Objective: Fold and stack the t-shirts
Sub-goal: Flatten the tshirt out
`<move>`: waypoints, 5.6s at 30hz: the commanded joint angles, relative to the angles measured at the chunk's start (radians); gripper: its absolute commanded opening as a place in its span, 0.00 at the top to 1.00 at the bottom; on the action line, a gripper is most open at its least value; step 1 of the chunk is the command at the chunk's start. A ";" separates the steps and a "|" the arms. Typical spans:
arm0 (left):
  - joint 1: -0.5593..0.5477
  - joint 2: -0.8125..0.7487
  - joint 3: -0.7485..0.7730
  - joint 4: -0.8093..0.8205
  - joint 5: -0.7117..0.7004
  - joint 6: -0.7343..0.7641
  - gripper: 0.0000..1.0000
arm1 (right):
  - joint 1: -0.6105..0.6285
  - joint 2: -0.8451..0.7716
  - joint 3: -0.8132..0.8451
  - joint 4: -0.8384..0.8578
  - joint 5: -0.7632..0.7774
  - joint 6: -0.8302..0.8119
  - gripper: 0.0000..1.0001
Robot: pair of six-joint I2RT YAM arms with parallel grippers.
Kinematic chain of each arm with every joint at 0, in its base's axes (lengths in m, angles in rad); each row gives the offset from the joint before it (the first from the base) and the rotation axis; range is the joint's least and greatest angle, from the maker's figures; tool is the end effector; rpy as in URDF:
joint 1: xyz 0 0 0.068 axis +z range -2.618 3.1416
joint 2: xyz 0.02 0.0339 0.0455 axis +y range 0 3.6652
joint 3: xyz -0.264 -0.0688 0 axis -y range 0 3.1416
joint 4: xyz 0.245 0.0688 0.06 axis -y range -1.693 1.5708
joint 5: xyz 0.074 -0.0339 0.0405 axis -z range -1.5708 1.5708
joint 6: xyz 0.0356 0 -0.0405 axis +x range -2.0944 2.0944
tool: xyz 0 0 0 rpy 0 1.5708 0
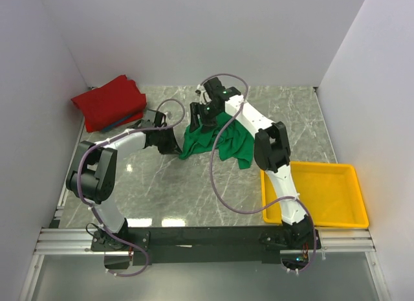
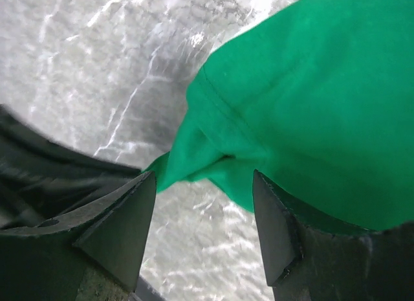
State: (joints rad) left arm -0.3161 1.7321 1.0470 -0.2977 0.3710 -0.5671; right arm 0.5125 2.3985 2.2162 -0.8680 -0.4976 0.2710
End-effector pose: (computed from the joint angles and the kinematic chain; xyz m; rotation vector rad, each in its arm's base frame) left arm 0.3282 -0.1209 0.1763 -0.1827 2.6532 -0.7940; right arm 0.4436 0.2691 0.2154 -0.5078 2.6646 0.9107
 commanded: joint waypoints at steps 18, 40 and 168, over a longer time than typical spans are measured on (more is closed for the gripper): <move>-0.003 -0.031 0.065 -0.116 -0.044 0.055 1.00 | 0.066 0.102 0.016 0.081 0.357 0.050 0.49; -0.001 0.007 0.035 -0.086 -0.027 0.076 1.00 | 0.012 -0.176 -0.381 0.277 0.266 0.189 0.63; 0.485 -0.387 0.941 -0.015 -0.012 -0.090 0.99 | 0.018 -1.033 -0.088 0.541 0.887 0.113 1.00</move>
State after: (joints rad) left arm 0.1921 1.4151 1.9228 -0.2920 0.4114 -0.7376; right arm 0.4828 1.4826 2.1319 -0.4427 0.2485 0.4427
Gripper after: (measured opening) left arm 0.022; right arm 0.008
